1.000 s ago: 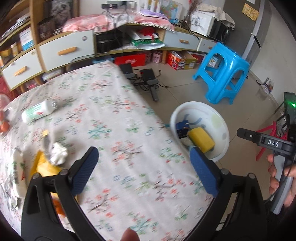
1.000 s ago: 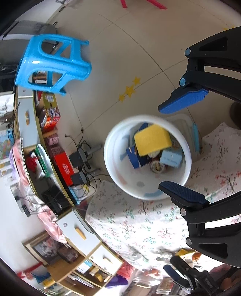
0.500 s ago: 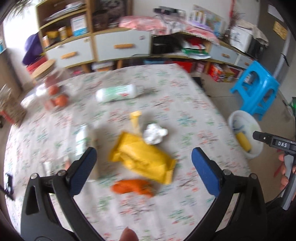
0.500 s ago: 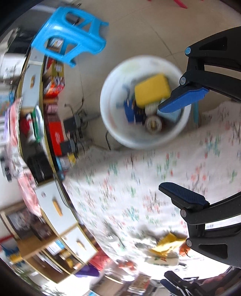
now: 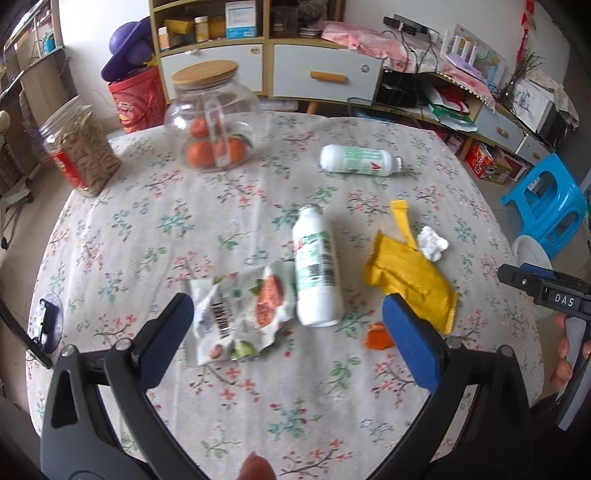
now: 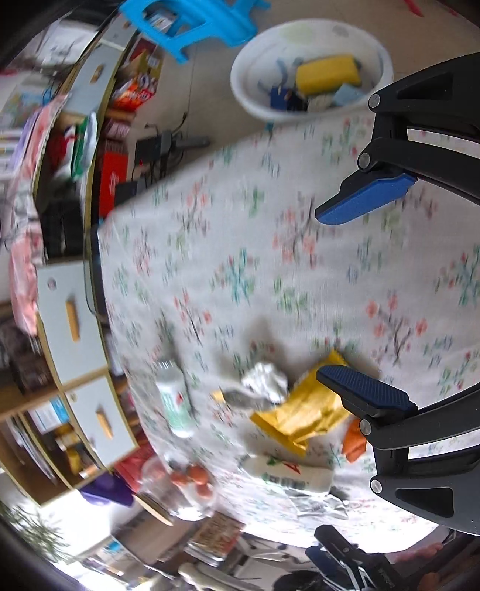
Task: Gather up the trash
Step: 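Grasp the yellow foil-lined wrapper with the right gripper while the left gripper grasps the white bottle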
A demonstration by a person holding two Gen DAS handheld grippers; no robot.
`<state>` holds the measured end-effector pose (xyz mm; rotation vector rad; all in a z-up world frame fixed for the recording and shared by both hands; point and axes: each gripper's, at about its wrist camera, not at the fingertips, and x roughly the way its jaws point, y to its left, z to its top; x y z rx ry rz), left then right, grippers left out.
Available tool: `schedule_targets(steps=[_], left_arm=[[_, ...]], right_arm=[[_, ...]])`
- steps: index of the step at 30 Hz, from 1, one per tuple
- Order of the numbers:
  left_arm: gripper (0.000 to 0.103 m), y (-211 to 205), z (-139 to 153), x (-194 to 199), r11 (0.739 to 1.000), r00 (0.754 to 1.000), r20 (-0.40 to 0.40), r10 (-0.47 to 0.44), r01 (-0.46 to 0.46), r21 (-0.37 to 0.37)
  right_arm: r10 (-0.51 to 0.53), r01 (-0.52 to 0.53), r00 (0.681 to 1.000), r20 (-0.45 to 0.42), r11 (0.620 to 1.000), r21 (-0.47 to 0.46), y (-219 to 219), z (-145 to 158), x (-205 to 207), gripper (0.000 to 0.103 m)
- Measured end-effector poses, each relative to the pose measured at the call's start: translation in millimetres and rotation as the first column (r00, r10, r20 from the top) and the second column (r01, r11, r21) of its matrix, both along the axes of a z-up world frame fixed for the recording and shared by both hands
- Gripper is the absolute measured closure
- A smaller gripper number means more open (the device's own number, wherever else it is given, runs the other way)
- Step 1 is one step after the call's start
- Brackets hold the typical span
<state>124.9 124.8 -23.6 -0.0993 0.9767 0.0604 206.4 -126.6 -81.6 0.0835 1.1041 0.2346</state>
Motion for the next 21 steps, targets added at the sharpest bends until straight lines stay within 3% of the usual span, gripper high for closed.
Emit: schedule_targets(steps=[15,18,21], left_arm=[[0.001,42.0,-10.9,-6.1,0.998,0.999,-0.04,0.034,-0.036,-0.045],[0.001,43.6,-12.1,-5.6,0.998,0.998,-0.046,0.034,-0.036,-0.052],[0.001,43.2,-14.1,-4.3,0.998,0.998,-0.054,0.032,-0.035,-0.057]], right_arm=[[0.141,-0.144,0.985,-0.095,0.989,-0.023,81.9,-43.5,15.4,0.023],[0.163,-0.169,0.983,-0.085,0.983,-0.065,93.3,-46.7,14.1,0.023],[0.184,-0.19,0.98,-0.073,0.978,-0.089,98.5,-45.4,11.6,0.031]])
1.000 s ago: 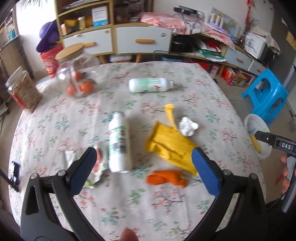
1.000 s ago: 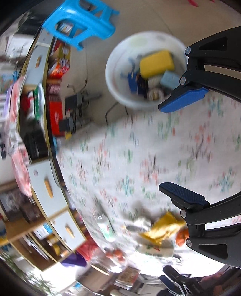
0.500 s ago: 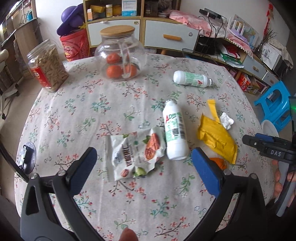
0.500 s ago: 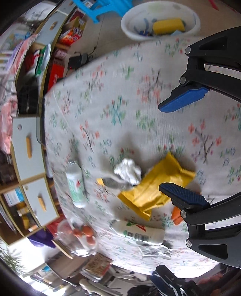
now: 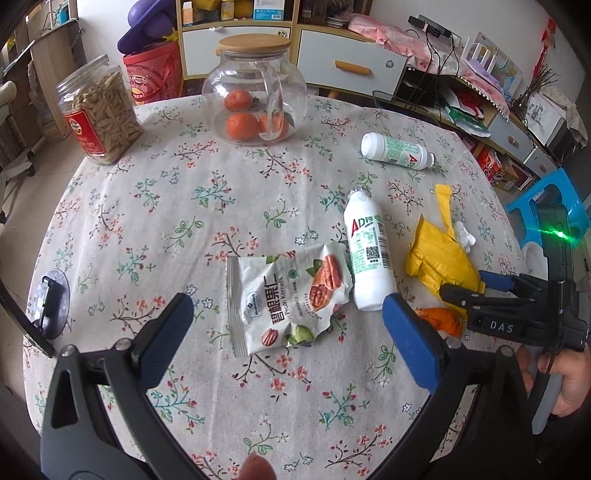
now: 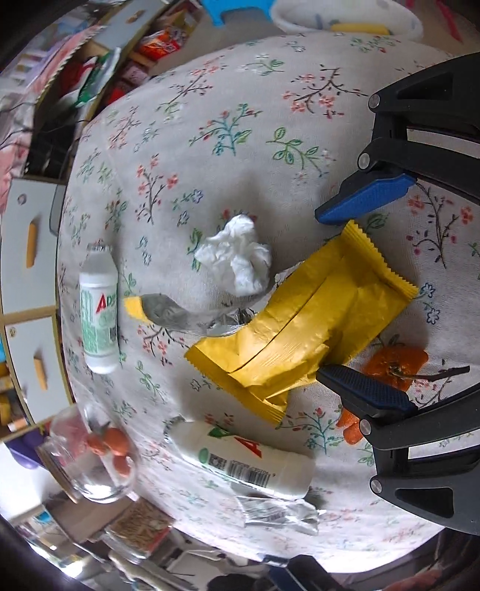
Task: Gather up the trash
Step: 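Grasp the yellow foil-lined wrapper with the right gripper while the left gripper grasps the white bottle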
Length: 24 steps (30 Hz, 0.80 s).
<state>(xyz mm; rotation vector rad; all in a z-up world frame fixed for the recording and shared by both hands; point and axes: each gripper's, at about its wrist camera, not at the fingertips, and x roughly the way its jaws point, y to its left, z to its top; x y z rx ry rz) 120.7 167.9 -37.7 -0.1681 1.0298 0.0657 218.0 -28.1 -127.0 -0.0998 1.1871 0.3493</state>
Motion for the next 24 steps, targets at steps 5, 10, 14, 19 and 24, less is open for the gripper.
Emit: schedule_targets(steps=[5,10,14,19,24], left_arm=[[0.001,-2.4,2.1,3.4,1.0,1.0,0.011,0.002,-0.002,-0.028],[0.002,-4.5,2.7,14.2,0.99,1.0,0.02,0.006,-0.003,-0.138],[0.029,-15.0,-1.1,24.8,0.975,1.0,0.012,-0.023,0.025,-0.223],[0.051,-40.6,-8.2,36.0,0.97,0.995,-0.014,-0.095,0.089,-0.227],[0.062,-51.1,-20.9,49.2,0.976,0.995,-0.055,-0.089,0.076,-0.204]], right_arm=[[0.035,-0.035,0.999,0.004,0.999,0.024,0.9,8.0,-3.7,0.074],[0.025,-0.026,0.999,0.022,0.998,0.064,-11.8,20.4,-7.0,0.083],[-0.005,0.001,0.999,0.035,0.994,0.111,-28.6,31.1,-7.5,0.084],[-0.051,0.045,0.998,0.036,0.989,0.143,-51.7,37.6,-6.5,0.084],[-0.071,0.065,0.997,0.038,0.987,0.149,-67.1,40.8,-9.0,0.084]])
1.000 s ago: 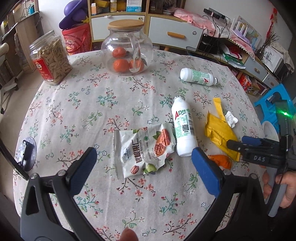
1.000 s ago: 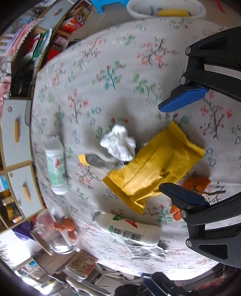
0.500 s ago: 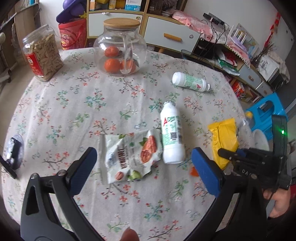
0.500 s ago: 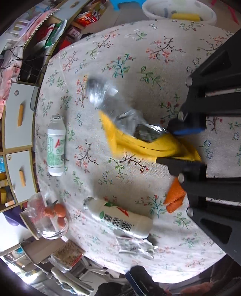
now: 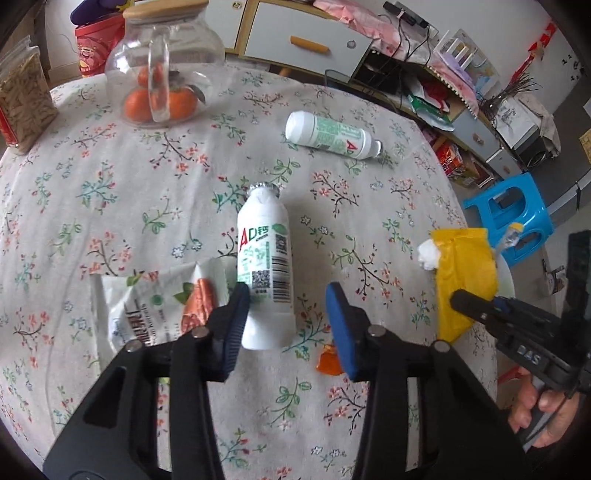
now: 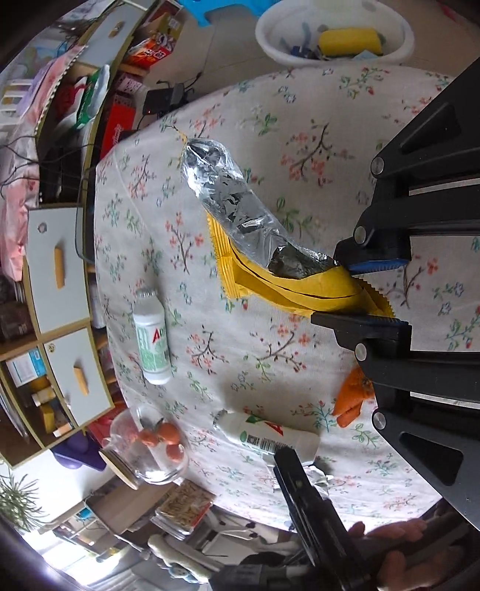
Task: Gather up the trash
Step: 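Grasp the yellow foil-lined wrapper with the right gripper while the left gripper grasps the white bottle, then carry the yellow wrapper over the white bin and open the right gripper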
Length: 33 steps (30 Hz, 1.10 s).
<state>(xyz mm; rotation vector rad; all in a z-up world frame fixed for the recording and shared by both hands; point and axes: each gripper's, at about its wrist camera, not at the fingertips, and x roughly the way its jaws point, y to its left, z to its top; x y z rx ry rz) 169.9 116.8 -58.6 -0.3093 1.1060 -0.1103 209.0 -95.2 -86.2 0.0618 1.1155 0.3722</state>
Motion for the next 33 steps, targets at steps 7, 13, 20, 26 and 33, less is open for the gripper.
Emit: schedule_targets(steps=[7,13,20,26,33], left_arm=[[0.064,-3.0,-21.6,12.1,0.999,0.997,-0.064,0.044,-0.041,0.032],[0.065,-14.9,-12.2,8.2,0.999,0.999,-0.025,0.037,-0.036,0.036],[0.065,-41.3,4.8,3.2,1.0,0.999,0.031,-0.017,0.017,0.023],[0.065,-72.0,12.2,2.2,0.997,0.996,0.05,-0.078,0.077,0.014],[0.065,-116.5,17.9,6.7,0.989,0.987,0.057,-0.148,0.149,0.001]], right_arm=[[-0.019,0.019,1.0,0.0,1.0,0.013,-22.3,3.9,-6.2,0.084],[-0.051,0.051,0.999,0.008,0.998,0.043,-47.9,10.1,-9.5,0.084],[-0.117,0.116,0.993,0.016,0.991,0.063,-89.7,15.9,-11.0,0.084],[-0.199,0.197,0.98,0.013,0.977,0.084,-138.0,18.9,-13.8,0.084],[-0.319,0.318,0.948,-0.008,0.942,0.105,-202.4,17.5,-17.8,0.083]])
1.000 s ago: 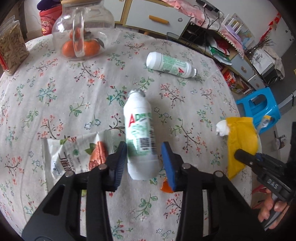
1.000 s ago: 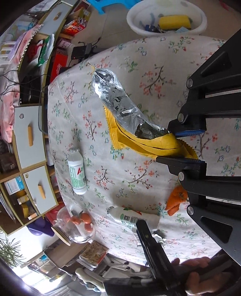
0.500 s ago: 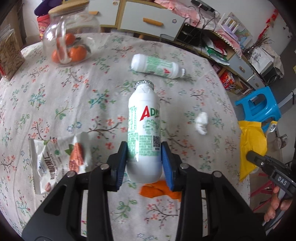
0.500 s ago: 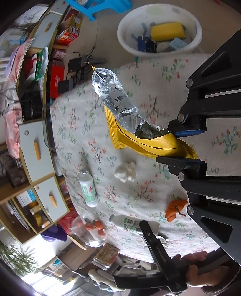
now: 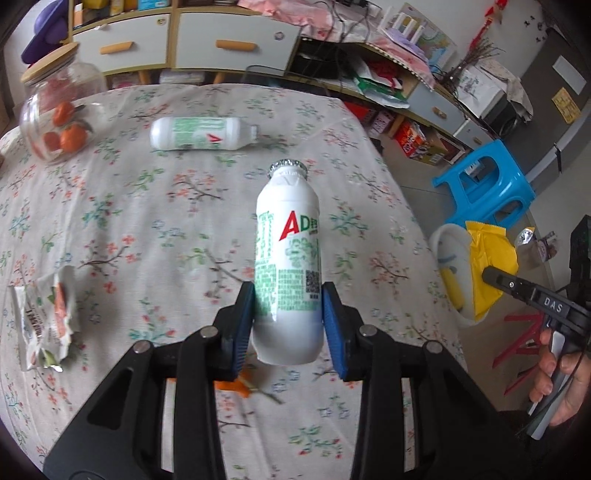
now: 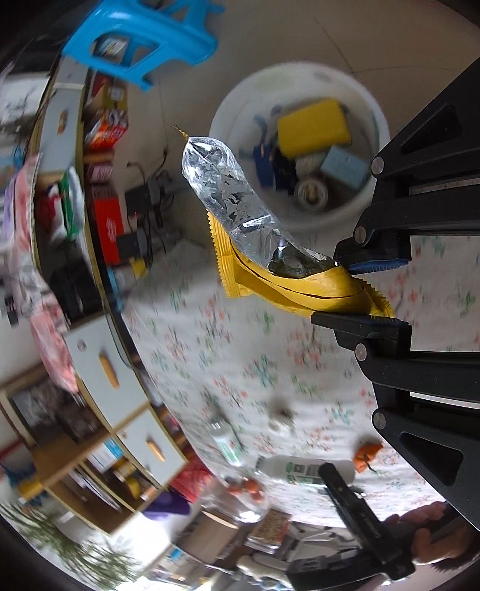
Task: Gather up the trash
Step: 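Carry the yellow wrapper over the white bin and open the right gripper, then lower the white bottle into the bin and open the left gripper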
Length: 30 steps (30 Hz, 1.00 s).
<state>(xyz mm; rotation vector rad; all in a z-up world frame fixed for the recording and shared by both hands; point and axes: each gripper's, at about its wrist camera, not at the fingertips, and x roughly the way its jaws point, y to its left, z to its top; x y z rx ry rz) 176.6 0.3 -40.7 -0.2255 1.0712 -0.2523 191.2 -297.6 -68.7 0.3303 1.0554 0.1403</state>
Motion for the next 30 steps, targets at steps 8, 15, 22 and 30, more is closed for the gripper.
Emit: schedule_targets(steps=[8,15,22,30], left_arm=[[0.065,-55.2,1.8,1.9,0.995,0.996,0.001,-0.094,0.094,0.015],[0.065,-97.7,0.0,8.2,0.986,0.986,-0.021,-0.165,0.166,0.004],[0.065,-148.0,-3.0,15.0,0.972,0.971,-0.027,-0.236,0.236,-0.001],[0.065,-204.3,-12.9,18.2,0.949,0.948,-0.046,-0.316,0.316,-0.016]], right_arm=[[-0.132,0.131,0.991,-0.025,0.99,-0.047,-62.6,-9.4,-0.8,0.08],[-0.213,0.211,0.976,-0.036,0.976,-0.049,-98.1,-14.5,-7.9,0.046],[-0.247,0.246,0.969,-0.007,0.967,-0.06,-125.7,-10.2,-28.2,0.041],[-0.293,0.291,0.956,-0.013,0.955,-0.061,-158.8,-12.7,-48.1,0.04]])
